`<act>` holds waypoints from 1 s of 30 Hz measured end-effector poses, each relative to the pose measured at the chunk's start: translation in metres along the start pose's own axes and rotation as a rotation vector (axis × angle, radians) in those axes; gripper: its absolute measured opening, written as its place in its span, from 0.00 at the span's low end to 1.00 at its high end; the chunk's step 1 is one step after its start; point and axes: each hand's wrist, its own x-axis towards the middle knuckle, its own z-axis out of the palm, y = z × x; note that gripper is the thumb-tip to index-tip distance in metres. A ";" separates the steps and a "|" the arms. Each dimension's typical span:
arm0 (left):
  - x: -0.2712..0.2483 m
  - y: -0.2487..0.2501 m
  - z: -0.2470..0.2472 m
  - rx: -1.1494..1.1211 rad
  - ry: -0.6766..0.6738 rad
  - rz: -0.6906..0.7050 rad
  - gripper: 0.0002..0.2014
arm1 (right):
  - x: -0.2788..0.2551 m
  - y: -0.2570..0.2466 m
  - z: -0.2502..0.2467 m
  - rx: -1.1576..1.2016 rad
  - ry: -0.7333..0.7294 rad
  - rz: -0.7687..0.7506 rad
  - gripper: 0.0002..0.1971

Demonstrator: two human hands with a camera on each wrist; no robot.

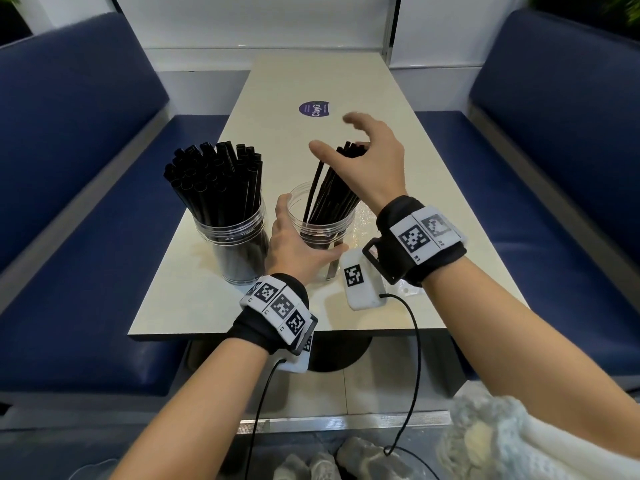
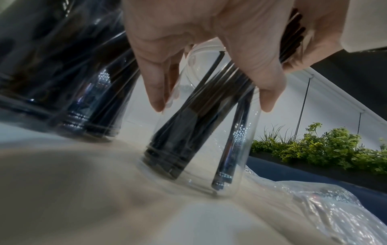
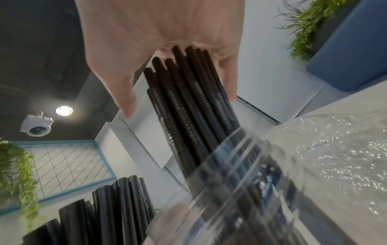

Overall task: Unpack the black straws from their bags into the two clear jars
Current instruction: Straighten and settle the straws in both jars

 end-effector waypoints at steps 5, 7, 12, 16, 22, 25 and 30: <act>0.001 0.001 0.000 0.022 -0.011 -0.021 0.58 | -0.018 0.015 0.003 0.302 -0.041 0.132 0.55; 0.001 0.001 0.000 0.033 -0.013 -0.023 0.58 | -0.024 0.022 0.008 0.354 -0.034 0.153 0.58; 0.000 0.003 0.000 0.025 -0.014 -0.012 0.57 | -0.020 0.030 0.017 0.513 0.030 0.221 0.55; 0.001 0.002 -0.001 0.004 -0.011 -0.004 0.56 | -0.011 0.035 0.019 0.693 0.037 0.259 0.35; 0.002 0.002 -0.002 -0.014 -0.024 0.005 0.56 | -0.005 0.038 0.018 0.836 0.045 0.185 0.21; 0.001 0.003 -0.002 -0.014 -0.020 0.011 0.56 | -0.003 0.038 0.018 0.856 0.046 0.181 0.20; 0.001 0.004 -0.002 -0.012 -0.019 0.010 0.56 | -0.009 0.037 0.016 0.698 -0.021 0.211 0.28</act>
